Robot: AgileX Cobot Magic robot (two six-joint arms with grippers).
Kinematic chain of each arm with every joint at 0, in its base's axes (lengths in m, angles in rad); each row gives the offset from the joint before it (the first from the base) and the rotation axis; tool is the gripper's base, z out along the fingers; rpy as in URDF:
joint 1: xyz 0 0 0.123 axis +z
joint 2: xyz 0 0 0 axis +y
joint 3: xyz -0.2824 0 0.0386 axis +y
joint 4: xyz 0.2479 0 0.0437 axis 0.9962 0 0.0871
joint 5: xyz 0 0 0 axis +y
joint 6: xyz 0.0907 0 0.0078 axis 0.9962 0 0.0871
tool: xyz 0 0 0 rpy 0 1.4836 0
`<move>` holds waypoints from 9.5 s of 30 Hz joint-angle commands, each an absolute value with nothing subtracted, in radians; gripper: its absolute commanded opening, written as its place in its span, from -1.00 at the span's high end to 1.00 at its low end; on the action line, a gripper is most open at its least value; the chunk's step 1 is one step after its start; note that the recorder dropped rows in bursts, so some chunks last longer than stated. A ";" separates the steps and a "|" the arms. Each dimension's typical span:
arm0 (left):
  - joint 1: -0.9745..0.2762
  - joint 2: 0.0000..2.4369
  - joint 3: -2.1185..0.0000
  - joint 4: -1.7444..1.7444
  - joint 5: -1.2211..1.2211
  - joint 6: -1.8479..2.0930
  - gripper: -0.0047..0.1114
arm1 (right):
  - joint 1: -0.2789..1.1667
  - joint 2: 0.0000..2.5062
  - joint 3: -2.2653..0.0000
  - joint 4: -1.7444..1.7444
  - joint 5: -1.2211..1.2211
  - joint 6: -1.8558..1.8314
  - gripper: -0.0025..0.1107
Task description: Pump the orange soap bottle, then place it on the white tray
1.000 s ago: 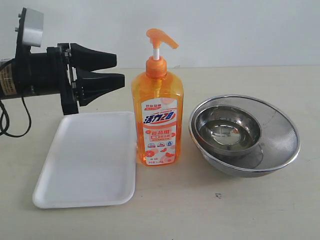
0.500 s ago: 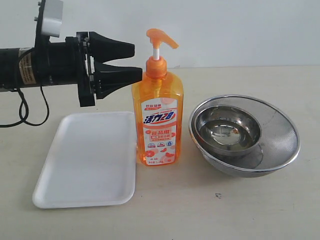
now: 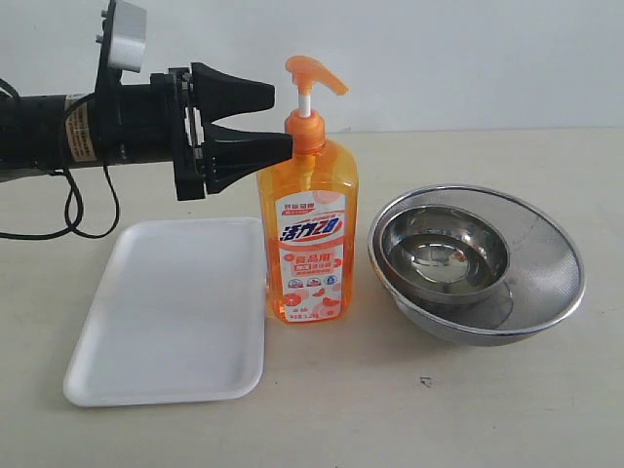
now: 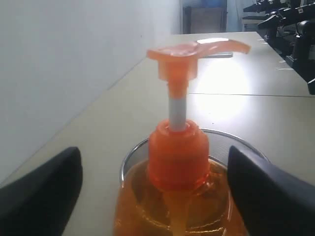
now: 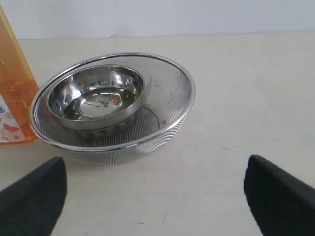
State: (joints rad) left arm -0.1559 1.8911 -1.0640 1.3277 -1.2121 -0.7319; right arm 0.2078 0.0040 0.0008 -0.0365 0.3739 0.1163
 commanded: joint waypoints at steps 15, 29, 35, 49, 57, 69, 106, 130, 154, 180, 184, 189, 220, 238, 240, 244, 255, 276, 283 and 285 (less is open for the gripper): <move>-0.211 1.891 -1.071 1.270 -1.221 -0.680 -0.38 | 0.201 0.000 0.000 -0.037 0.363 0.114 -0.59; -0.214 1.951 -1.098 1.245 -1.221 -0.698 -0.38 | 0.201 0.000 0.000 -0.037 0.363 0.114 -0.59; -0.241 1.975 -1.137 1.264 -1.221 -0.719 -0.38 | 0.201 0.000 0.000 -0.037 0.363 0.114 -0.59; -0.280 1.977 -1.140 1.291 -1.221 -0.741 0.05 | 0.201 0.000 0.000 -0.037 0.363 0.114 -0.59; -0.280 1.977 -1.140 1.282 -1.221 -0.713 0.84 | 0.201 0.000 0.000 -0.037 0.367 0.114 -0.59; -0.280 1.917 -1.140 1.220 -1.221 -0.825 0.84 | 0.201 0.000 0.000 -0.037 0.367 0.114 -0.59; -0.576 1.620 -1.073 0.400 -0.552 -0.401 0.84 | 0.201 0.000 0.000 -0.037 0.368 0.114 -0.59; -0.862 1.617 -1.052 -1.003 -0.724 0.719 0.84 | 0.201 0.000 0.000 -0.037 0.368 0.114 -0.59; -0.961 1.718 -0.927 -0.952 -1.049 0.509 0.84 | 0.201 0.000 0.000 -0.037 0.368 0.114 -0.59; -0.966 1.803 -0.927 -0.919 -1.046 0.419 0.84 | 0.201 0.000 0.000 -0.037 0.369 0.114 -0.59; -0.966 1.803 -0.927 -0.921 -1.037 0.419 0.84 | 0.201 0.000 0.000 -0.037 0.369 0.114 -0.59; -0.966 1.803 -0.927 -0.919 -1.021 0.427 0.66 | 0.201 0.000 0.000 -0.037 0.369 0.114 -0.59; -0.970 1.676 -0.898 -1.050 -0.784 0.687 -0.41 | 0.201 0.000 0.000 -0.037 0.366 0.114 -0.59; -1.013 1.482 -0.626 -0.841 -0.778 0.468 -0.41 | 0.201 0.000 0.000 -0.037 0.366 0.114 -0.59; -1.013 1.456 -0.588 -0.787 -0.763 0.413 -0.41 | 0.201 0.000 0.000 -0.037 0.366 0.114 -0.59; -1.013 1.393 -0.501 -0.719 -0.751 0.348 -0.41 | 0.201 0.000 0.000 -0.037 0.366 0.114 -0.59; -1.010 1.350 -0.440 -0.717 -0.765 0.387 -0.41 | 0.201 0.000 0.000 -0.037 0.368 0.114 -0.59; -1.010 1.350 -0.440 -0.443 -0.595 0.149 -0.41 | 0.201 0.000 0.000 -0.037 0.369 0.114 -0.59; -1.010 1.350 -0.440 -0.466 -0.629 0.149 -0.49 | 0.201 0.000 0.000 -0.037 0.369 0.114 -0.59; -1.010 1.350 -0.440 -0.468 -0.634 0.149 -0.61 | 0.201 0.000 0.000 -0.037 0.369 0.114 -0.59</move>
